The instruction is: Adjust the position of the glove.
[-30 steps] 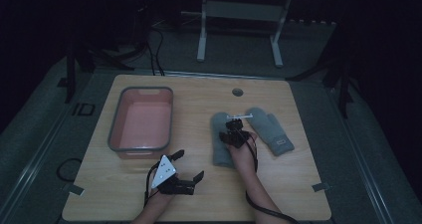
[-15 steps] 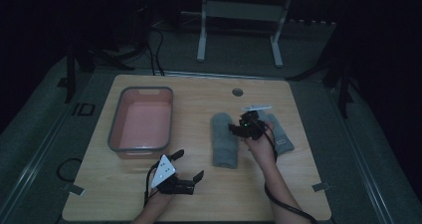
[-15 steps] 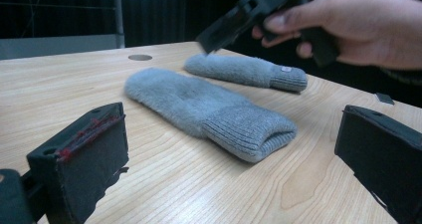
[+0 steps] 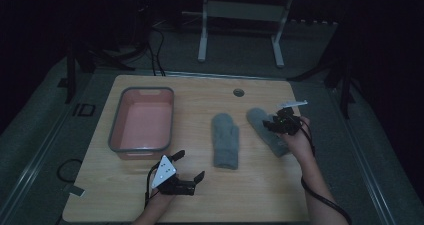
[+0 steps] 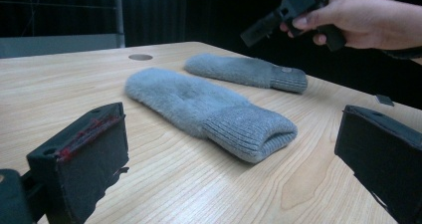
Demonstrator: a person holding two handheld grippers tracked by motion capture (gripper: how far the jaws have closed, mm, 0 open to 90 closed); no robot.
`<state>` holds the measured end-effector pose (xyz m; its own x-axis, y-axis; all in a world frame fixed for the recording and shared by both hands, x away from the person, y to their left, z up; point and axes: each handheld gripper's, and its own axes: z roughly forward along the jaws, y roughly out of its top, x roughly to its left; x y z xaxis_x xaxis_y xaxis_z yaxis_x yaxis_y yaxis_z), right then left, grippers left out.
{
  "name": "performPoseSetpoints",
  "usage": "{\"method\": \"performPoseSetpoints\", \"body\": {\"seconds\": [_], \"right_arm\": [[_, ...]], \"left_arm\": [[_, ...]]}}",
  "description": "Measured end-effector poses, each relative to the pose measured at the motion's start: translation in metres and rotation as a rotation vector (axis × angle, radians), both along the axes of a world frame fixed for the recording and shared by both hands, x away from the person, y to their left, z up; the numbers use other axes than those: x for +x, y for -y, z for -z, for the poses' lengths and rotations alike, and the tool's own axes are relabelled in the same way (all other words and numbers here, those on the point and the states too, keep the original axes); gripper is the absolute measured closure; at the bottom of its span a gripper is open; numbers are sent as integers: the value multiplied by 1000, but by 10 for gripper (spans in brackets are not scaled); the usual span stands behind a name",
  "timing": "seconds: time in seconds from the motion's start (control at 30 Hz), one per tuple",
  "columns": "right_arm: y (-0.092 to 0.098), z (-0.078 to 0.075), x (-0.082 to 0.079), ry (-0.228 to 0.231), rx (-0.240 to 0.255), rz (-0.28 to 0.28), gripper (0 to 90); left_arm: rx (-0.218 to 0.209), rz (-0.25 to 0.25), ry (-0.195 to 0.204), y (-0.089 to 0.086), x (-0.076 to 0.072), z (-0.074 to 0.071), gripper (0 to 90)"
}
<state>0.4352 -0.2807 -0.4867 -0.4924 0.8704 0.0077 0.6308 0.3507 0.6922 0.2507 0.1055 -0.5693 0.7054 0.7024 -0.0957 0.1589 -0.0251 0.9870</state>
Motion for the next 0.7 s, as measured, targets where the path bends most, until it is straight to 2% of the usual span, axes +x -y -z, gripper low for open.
{"method": "performPoseSetpoints", "body": {"seconds": [0.2, 0.37, 0.5, 0.6, 0.7], "right_arm": [[11, 24, 5, -57, 20, 17, 463], [9, 40, 8, -74, -12, 15, 452], [6, 49, 7, -63, -85, -2, 439], [4, 53, 6, -39, -118, -23, 442], [4, 53, 6, -35, -114, -3, 547]], "left_arm": [[-4, -1, -1, 0, 0, 0, 6], [-4, 0, 0, 0, 0, 0, 6], [-4, 1, -2, 0, 0, 0, 6], [-5, 1, -3, 0, 0, 0, 6], [-4, 2, -3, 0, 0, 0, 6]]}}
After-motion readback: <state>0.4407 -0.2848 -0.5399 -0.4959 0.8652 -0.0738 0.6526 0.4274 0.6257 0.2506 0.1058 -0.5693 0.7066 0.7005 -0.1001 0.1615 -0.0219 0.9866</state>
